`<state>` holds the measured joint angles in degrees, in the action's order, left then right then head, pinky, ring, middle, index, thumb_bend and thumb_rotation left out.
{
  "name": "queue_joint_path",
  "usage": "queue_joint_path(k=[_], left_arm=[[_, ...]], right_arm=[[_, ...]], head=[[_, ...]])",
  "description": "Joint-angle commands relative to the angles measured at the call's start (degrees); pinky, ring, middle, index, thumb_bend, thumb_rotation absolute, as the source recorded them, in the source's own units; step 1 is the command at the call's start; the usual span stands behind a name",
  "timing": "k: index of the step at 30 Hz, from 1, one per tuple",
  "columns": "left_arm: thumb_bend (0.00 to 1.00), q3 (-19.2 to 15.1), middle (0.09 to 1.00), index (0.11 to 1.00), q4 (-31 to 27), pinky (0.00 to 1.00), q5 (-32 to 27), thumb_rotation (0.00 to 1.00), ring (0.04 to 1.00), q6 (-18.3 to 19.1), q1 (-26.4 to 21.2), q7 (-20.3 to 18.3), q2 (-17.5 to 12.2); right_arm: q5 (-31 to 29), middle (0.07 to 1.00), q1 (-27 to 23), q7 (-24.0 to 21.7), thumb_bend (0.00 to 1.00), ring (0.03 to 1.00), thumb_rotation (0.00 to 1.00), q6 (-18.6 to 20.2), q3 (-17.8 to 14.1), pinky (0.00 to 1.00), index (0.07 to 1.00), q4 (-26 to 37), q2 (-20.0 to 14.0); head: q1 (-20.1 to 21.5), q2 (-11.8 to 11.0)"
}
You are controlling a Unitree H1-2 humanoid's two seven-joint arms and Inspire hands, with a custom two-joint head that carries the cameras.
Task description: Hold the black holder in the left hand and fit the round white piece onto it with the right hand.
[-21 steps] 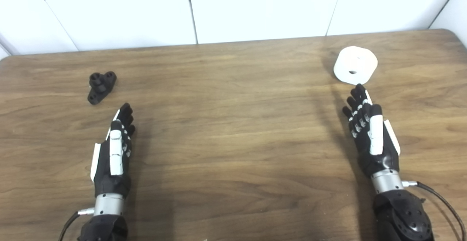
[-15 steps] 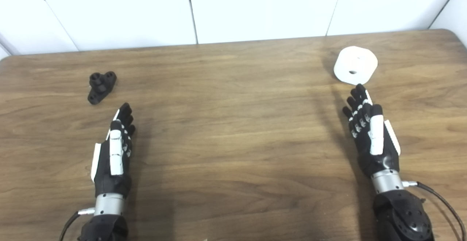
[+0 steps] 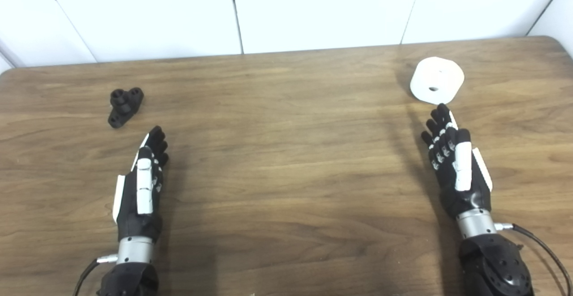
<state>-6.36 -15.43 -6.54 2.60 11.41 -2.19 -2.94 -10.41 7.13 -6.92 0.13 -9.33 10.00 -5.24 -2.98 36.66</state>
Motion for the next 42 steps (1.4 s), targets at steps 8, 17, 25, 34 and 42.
queue_joint_path(k=[8,17,25,34,42], left_arm=[[0.50,2.2,0.939,0.915,1.9,0.95,3.8,0.94,0.953,-6.4,1.2,1.4,1.6],[0.47,4.5,0.964,0.927,5.3,1.00,3.6,0.97,0.990,-8.5,1.3,1.9,3.2],[0.46,5.2,0.949,0.930,7.9,0.96,6.7,0.92,0.959,-9.6,0.8,4.5,4.1],[0.50,5.9,0.961,0.929,8.0,0.99,8.1,0.86,0.985,-9.1,1.1,4.6,3.7],[0.47,7.0,0.981,0.957,5.6,0.98,11.7,0.60,0.987,-8.7,2.3,4.6,2.9]], right_arm=[[-2.4,1.000,0.5,-1.5,0.63,1.000,1.00,-4.4,-0.9,1.00,1.000,-3.4,-2.5],[-5.2,1.000,-0.7,-3.9,0.63,1.000,1.00,-9.1,-1.1,1.00,1.000,-10.1,-4.9],[-5.3,1.000,-2.0,-4.6,0.65,1.000,1.00,-11.9,-1.0,1.00,1.000,-14.4,-5.7],[-5.2,1.000,-1.7,-4.4,0.65,1.000,1.00,-10.9,-0.8,1.00,1.000,-14.0,-5.7],[-5.9,1.000,-0.5,-4.8,0.66,1.000,1.00,-10.3,-1.1,1.00,1.000,-12.8,-6.1]], head=[[-6.2,-4.5],[-12.3,-9.5],[-13.1,-12.0],[-13.5,-12.1],[-12.9,-12.0]])
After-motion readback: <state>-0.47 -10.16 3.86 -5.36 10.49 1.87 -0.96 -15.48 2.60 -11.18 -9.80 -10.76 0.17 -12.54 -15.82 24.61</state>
